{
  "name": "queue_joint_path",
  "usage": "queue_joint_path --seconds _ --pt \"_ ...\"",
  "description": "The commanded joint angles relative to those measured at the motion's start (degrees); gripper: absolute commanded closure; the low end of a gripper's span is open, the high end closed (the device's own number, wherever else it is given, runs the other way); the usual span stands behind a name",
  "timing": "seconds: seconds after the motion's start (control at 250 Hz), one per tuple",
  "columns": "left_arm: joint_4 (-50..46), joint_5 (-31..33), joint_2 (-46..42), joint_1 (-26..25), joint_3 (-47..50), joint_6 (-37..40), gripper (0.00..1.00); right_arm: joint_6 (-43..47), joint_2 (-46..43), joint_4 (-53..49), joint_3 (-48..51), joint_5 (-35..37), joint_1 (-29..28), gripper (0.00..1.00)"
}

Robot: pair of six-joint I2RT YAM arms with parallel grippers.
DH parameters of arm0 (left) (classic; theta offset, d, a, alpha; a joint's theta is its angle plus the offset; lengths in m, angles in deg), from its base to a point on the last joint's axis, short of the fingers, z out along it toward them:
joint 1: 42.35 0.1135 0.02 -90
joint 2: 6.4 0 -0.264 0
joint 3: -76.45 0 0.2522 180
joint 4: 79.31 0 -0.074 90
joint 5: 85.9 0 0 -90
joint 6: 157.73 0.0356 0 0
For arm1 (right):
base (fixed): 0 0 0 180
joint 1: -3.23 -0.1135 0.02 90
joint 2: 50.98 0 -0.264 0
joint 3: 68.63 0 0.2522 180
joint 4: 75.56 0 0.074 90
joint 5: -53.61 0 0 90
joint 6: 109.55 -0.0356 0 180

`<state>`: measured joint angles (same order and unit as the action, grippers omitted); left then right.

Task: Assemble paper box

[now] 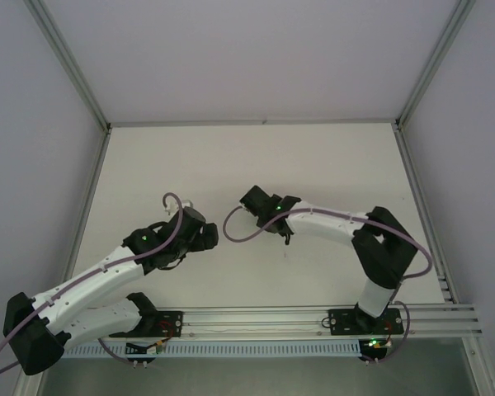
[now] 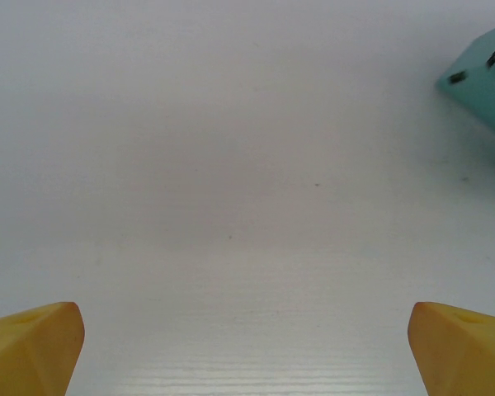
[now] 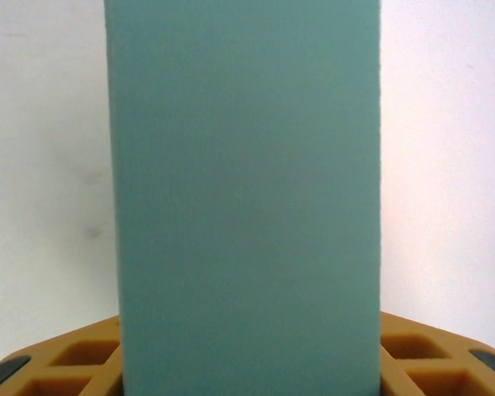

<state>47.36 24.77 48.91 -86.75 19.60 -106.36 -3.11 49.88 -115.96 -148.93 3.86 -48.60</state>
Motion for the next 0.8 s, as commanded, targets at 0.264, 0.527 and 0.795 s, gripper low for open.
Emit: queue_joint_path --seconds 0.264,0.527,0.795 --pt "-2.5 0.7 -2.3 2.1 1.3 -2.5 0.0 -17.3 3.2 -12.3 -5.5 -6.0 -9.0 0.11" --pt "6.5 -10.6 0.2 4.2 0.5 -3.2 0.0 -26.6 -11.0 -8.6 -0.2 -21.4 -1.1 0.01" --pt "33.2 -28.9 21.0 3.5 -3.2 -6.1 0.0 -27.0 -5.5 -2.0 -2.3 -46.1 20.6 0.12"
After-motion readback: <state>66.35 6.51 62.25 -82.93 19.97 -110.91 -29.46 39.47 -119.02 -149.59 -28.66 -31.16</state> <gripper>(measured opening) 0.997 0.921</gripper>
